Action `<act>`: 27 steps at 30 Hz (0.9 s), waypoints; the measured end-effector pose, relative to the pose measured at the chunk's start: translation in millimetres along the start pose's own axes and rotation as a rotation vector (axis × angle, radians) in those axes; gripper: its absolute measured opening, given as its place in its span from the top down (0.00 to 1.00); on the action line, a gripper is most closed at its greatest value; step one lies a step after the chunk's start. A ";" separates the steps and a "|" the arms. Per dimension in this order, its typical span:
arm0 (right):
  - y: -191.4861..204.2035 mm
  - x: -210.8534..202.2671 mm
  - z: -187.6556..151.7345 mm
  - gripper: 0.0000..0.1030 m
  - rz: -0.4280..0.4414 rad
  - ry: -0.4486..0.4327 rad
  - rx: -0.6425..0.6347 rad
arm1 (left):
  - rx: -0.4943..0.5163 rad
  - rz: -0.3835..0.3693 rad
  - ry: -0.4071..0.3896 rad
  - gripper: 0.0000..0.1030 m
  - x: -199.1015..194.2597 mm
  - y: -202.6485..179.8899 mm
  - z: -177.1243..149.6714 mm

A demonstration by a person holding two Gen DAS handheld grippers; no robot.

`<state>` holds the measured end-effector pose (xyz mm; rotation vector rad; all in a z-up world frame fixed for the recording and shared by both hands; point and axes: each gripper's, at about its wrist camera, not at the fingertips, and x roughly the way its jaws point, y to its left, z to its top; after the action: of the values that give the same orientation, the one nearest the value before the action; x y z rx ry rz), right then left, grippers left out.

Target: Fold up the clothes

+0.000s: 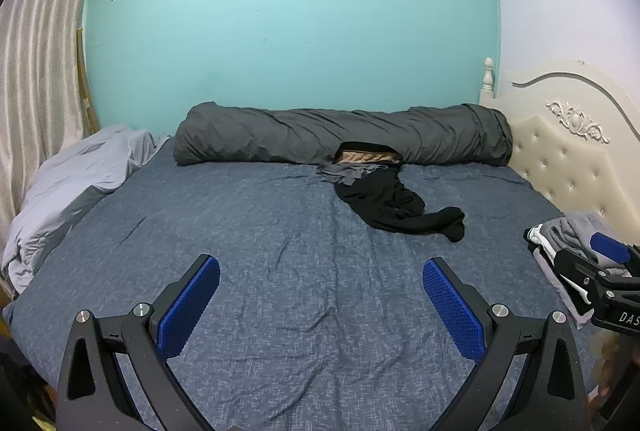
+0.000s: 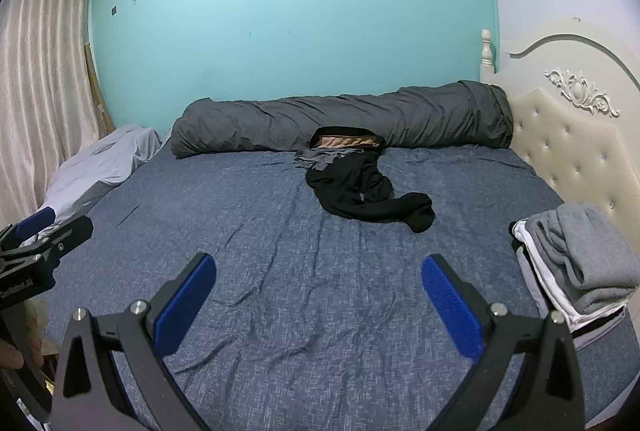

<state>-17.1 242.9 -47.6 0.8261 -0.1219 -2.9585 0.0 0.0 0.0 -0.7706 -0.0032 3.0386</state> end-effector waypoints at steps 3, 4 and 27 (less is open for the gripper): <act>-1.1 -0.9 1.6 0.00 0.001 -0.001 0.002 | 0.002 0.000 0.003 0.00 0.3 -0.1 0.3; -1.9 -1.5 1.5 0.00 0.001 -0.001 0.002 | 0.003 0.000 0.003 0.00 0.4 -0.1 0.4; -9.0 1.5 -1.4 0.00 -0.006 0.000 0.018 | 0.001 0.001 0.011 0.00 5.6 0.1 -2.2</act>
<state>-18.0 251.6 -50.4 0.8296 -0.1466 -2.9675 -3.9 0.0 -4.6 -0.7869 -0.0019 3.0348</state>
